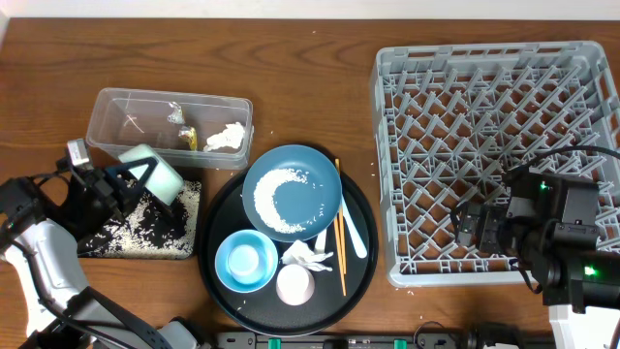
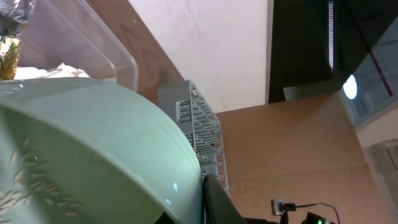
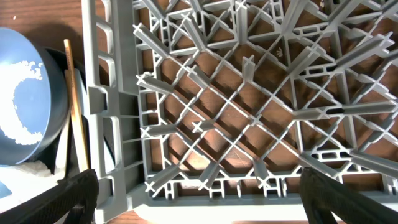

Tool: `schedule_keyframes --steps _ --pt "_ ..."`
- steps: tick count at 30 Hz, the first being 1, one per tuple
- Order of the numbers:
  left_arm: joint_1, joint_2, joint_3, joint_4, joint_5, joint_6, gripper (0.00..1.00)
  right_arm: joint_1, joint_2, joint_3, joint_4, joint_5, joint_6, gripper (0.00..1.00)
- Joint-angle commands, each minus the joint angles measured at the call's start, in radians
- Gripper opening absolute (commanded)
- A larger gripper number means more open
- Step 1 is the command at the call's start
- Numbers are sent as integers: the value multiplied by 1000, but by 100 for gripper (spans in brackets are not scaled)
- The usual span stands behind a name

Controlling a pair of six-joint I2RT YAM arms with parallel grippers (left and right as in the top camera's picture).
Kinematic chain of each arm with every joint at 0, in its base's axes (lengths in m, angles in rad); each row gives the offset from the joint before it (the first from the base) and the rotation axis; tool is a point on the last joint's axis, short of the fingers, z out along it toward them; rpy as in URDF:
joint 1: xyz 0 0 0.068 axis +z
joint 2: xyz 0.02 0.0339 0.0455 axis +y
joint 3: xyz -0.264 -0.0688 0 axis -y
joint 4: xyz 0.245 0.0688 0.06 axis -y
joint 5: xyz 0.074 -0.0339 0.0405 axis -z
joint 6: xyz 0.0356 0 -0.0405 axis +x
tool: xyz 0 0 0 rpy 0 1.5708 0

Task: Sort waste into correct bins and load items into the dishwasher rack
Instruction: 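Tilt the green bowl over the black tray to pour out the rice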

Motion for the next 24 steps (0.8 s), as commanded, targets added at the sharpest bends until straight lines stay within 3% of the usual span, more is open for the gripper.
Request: schedule_keyframes --steps 1,4,6,8,11,14,18,20,22,24 --pt "6 -2 4 -3 -38 28 6 0 -3 18 4 -4 12 99" --pt "6 -2 4 -5 -325 -162 6 0 -3 18 5 -4 12 99" --pt "6 -2 4 -7 -413 -228 6 0 -3 18 5 -4 11 99" --pt "6 -2 4 -3 -359 -222 6 0 -3 18 5 -4 12 99" --pt "6 -2 4 11 63 39 6 0 -3 18 5 -4 12 99" --pt "6 -3 9 12 12 26 6 0 -3 18 5 -4 11 99" --pt "6 -2 9 11 -270 -149 6 0 -3 18 6 -4 12 99" --pt "6 -2 8 11 -330 -214 6 0 -3 18 6 -4 11 99" --pt "6 -2 8 21 -189 -153 6 0 -3 18 6 -4 11 99" --pt "3 -2 9 13 64 40 6 0 -3 18 5 -4 11 99"
